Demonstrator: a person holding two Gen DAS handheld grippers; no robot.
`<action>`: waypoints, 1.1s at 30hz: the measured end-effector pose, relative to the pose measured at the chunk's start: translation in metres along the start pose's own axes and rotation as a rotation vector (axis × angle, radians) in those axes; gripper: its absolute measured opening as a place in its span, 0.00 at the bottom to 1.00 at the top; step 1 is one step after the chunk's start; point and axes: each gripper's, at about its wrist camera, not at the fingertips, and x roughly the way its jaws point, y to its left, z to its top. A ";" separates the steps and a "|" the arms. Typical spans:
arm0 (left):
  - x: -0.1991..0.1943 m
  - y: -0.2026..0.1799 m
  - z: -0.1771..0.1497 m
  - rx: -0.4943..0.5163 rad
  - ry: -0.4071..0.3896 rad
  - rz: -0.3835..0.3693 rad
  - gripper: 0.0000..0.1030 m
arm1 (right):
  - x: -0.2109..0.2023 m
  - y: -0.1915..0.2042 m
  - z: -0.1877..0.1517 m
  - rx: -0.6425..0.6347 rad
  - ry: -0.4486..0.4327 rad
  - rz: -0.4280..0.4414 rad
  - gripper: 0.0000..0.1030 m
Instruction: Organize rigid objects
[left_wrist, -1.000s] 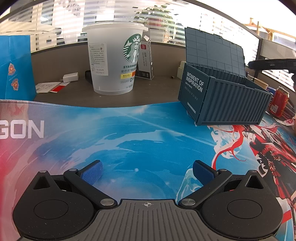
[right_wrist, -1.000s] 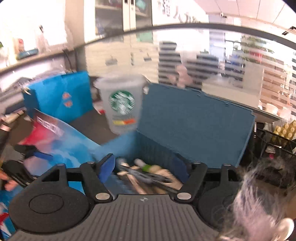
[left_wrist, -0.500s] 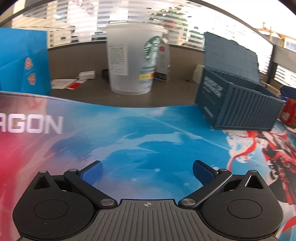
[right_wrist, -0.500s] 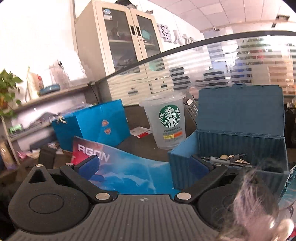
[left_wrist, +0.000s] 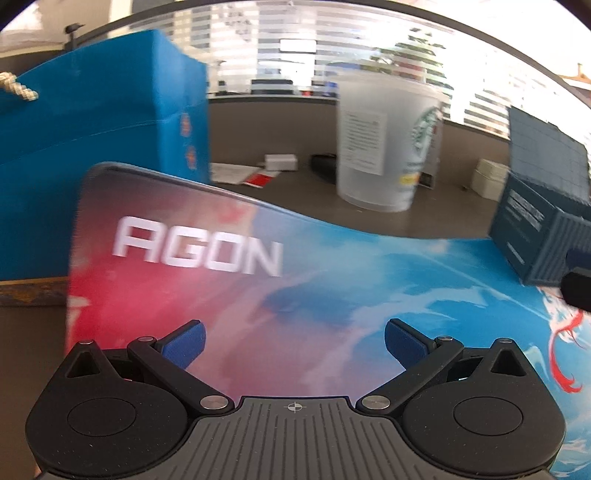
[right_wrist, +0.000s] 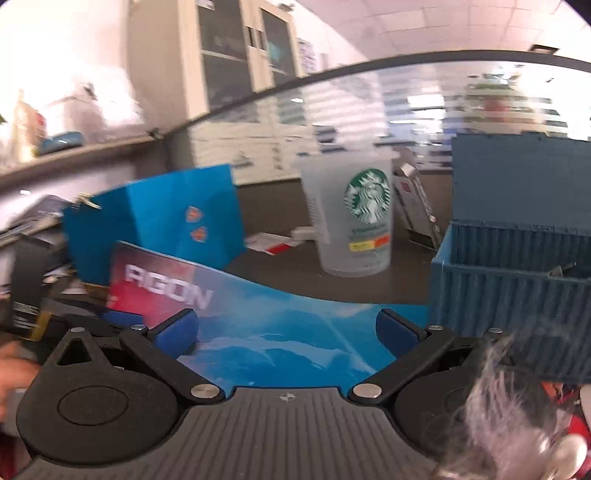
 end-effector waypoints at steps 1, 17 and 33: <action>-0.001 0.005 0.001 -0.005 -0.005 0.007 1.00 | 0.005 0.003 -0.001 0.007 0.006 -0.012 1.00; 0.008 0.039 -0.004 -0.133 0.013 0.024 1.00 | 0.053 0.023 -0.005 -0.006 0.114 -0.144 1.00; 0.014 0.032 -0.002 -0.083 0.042 0.068 1.00 | 0.078 0.023 -0.007 0.028 0.216 -0.236 1.00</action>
